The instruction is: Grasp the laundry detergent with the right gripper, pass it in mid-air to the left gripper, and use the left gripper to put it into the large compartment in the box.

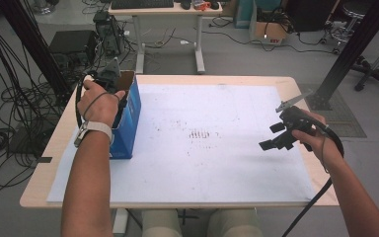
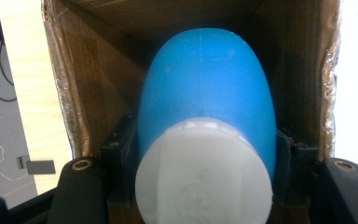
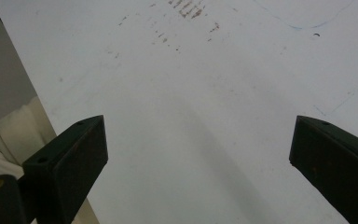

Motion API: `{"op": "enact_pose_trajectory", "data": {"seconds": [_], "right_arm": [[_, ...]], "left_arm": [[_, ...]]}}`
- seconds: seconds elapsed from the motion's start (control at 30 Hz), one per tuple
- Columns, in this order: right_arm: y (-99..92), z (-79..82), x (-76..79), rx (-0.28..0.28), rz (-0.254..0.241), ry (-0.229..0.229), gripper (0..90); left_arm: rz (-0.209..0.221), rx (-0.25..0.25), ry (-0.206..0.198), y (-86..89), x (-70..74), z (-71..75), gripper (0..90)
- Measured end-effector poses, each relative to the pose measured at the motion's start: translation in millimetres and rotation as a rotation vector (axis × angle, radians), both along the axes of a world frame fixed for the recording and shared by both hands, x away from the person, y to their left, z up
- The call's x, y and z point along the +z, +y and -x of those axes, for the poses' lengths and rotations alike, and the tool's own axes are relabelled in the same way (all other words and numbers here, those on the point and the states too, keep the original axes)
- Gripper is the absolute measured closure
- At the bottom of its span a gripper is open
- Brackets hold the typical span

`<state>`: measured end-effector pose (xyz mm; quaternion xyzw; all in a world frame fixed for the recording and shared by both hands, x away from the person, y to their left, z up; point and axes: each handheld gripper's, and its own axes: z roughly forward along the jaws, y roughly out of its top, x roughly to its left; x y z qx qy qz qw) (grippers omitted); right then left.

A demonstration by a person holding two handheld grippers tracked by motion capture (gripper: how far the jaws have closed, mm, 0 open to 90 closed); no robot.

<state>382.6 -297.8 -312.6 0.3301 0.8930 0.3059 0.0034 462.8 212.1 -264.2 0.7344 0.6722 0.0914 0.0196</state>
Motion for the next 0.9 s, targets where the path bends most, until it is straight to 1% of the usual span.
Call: {"op": "enact_pose_trajectory", "data": {"seconds": [0.13, 0.17, 0.2, 0.23, 0.27, 0.47, 0.53, 0.6, 0.63, 0.7, 0.8, 0.83, 0.9], "right_arm": [[-0.2, 0.1, -0.2, 0.000, 0.000, 0.000, 4.1], [0.2, 0.5, -1.0, -0.006, -0.016, -0.002, 4.1], [0.2, 0.5, -0.9, -0.006, -0.016, -0.002, 4.1], [-0.2, 0.3, 0.0, 0.001, -0.001, -0.001, 4.1], [-0.3, 0.3, 0.4, 0.003, 0.002, 0.000, 4.1], [-0.4, 0.6, 0.1, -0.002, -0.007, -0.003, 4.1], [0.0, 0.7, 0.6, -0.002, -0.003, -0.002, 4.1], [0.5, 0.1, -0.9, 0.003, -0.018, -0.012, 4.1], [0.3, -1.7, -2.3, 0.024, -0.027, -0.034, 4.1], [0.7, 0.0, -1.3, 0.004, -0.018, -0.012, 4.1], [0.6, -0.1, -1.6, 0.004, -0.018, -0.012, 4.1], [0.5, -0.1, -1.5, 0.003, -0.019, -0.012, 4.1], [0.3, -0.1, -1.2, 0.004, -0.019, -0.013, 4.1]], "left_arm": [[-0.001, 0.002, 0.000, -0.4, 0.0, 0.2, 37.4], [-0.001, 0.001, 0.000, -0.4, 0.0, 0.3, 37.4], [-0.001, 0.003, 0.000, -0.4, 0.0, 0.3, 37.3], [-0.001, 0.002, 0.000, -0.3, 0.1, 0.3, 37.4], [-0.001, 0.002, 0.000, -0.4, 0.0, 0.4, 37.4], [0.001, 0.001, 0.001, 0.2, 0.1, 0.4, 37.3], [0.002, 0.002, 0.001, -0.1, 0.1, 0.4, 37.3], [0.000, 0.001, -0.003, -0.1, -0.2, 0.3, 37.3], [0.002, 0.002, -0.002, 0.0, -0.1, 0.3, 37.3], [0.001, -0.004, -0.007, 0.5, -0.5, 0.7, 37.3], [-0.004, -0.003, -0.009, 0.3, -0.7, 0.7, 37.3], [0.002, 0.001, -0.003, 0.0, -0.1, 0.4, 37.3], [0.002, 0.001, -0.002, 0.0, -0.1, 0.4, 37.3]]}}
